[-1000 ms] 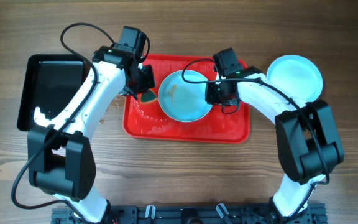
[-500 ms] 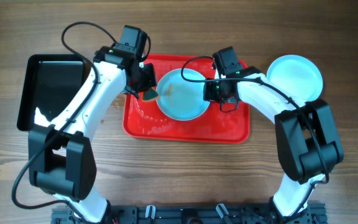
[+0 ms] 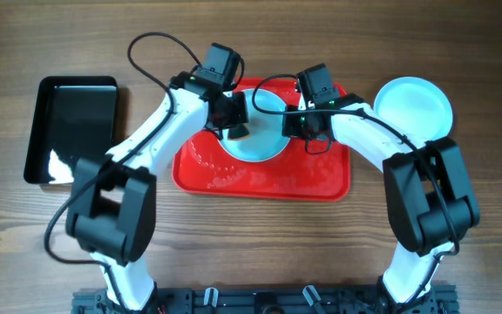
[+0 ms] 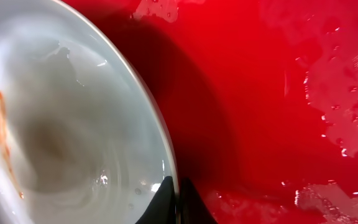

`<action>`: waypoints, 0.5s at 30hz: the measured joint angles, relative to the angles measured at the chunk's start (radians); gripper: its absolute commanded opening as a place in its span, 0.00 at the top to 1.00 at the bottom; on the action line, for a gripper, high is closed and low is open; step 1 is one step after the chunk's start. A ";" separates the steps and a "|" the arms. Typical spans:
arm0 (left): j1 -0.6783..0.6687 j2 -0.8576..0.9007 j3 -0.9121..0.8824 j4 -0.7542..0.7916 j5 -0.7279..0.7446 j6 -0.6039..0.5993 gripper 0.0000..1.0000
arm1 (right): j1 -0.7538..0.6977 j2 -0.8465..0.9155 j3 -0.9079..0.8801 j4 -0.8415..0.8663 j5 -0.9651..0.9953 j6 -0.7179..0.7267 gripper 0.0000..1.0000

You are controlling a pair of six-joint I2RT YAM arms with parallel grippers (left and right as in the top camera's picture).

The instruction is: Clean dirty plates on tray and stack at the side

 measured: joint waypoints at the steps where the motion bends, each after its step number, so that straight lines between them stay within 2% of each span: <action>1: -0.007 0.019 0.000 0.023 0.011 -0.005 0.96 | 0.003 0.000 0.000 0.000 0.000 0.000 0.96; 2: -0.013 0.029 -0.001 0.033 0.015 -0.010 0.96 | 0.006 0.000 0.000 0.000 -0.001 0.003 0.96; 3: -0.018 0.037 -0.001 0.042 0.019 -0.012 0.87 | 0.007 0.000 0.000 0.000 -0.003 0.003 0.96; 5: -0.029 0.048 -0.001 0.060 0.025 -0.016 0.55 | 0.010 0.001 0.000 0.000 -0.008 0.004 0.96; 8: -0.040 0.055 -0.001 0.071 0.034 -0.027 0.54 | 0.010 0.001 0.000 0.000 -0.011 0.006 0.96; 12: -0.040 0.055 -0.001 0.072 0.037 -0.030 0.67 | 0.010 0.001 0.000 -0.002 -0.012 0.008 0.96; 15: -0.039 0.055 -0.001 0.072 0.036 -0.035 0.69 | 0.010 0.001 0.000 -0.002 -0.012 0.011 0.96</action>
